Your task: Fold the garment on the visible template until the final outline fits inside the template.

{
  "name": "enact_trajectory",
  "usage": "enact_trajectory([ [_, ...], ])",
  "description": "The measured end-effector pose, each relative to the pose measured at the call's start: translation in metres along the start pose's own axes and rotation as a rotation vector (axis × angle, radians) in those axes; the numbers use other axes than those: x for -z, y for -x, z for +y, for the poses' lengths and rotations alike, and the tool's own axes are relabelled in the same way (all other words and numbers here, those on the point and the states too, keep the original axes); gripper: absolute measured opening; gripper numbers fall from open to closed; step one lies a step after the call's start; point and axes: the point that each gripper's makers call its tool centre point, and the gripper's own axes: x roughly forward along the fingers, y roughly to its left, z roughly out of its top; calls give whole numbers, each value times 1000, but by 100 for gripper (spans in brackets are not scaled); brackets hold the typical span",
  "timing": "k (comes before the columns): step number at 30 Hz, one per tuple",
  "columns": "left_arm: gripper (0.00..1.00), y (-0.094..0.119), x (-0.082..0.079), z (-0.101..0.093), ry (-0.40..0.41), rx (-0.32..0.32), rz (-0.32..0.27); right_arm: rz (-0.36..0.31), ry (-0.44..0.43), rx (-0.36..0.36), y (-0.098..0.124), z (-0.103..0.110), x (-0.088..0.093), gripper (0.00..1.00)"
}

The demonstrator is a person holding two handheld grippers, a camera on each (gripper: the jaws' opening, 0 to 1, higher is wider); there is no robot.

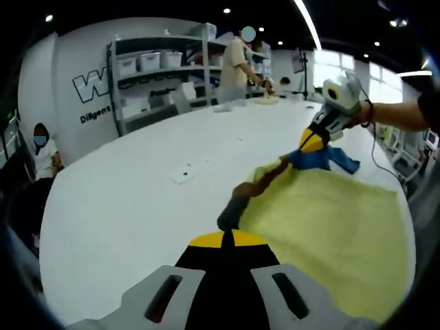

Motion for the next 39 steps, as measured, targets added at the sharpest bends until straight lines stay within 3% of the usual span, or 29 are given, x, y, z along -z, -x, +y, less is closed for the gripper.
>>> enact_trajectory([
  [4,2,6,18,-16,-63,47,61,24,14,-23,4,11,10,0],
  [10,2,8,41,-27,-89,67,118,47,7,-52,3,23,22,0],
  [18,2,2,57,-28,-106,57,174,110,-27,-89,-5,37,49,0],
  [26,2,-2,65,-27,-110,34,206,122,-78,-95,-7,43,57,0],
  [28,3,-3,66,-28,-105,32,210,117,-88,-95,-7,43,57,0],
  [31,4,0,62,-27,-77,22,199,104,-230,-105,-5,46,49,1],
  [34,4,4,53,-31,-37,38,160,37,-282,-102,-2,44,32,12],
  [36,4,6,44,-35,15,56,123,16,-286,-109,-2,42,25,10],
  [39,5,7,38,-35,26,63,105,28,-287,-109,-7,40,23,11],
])
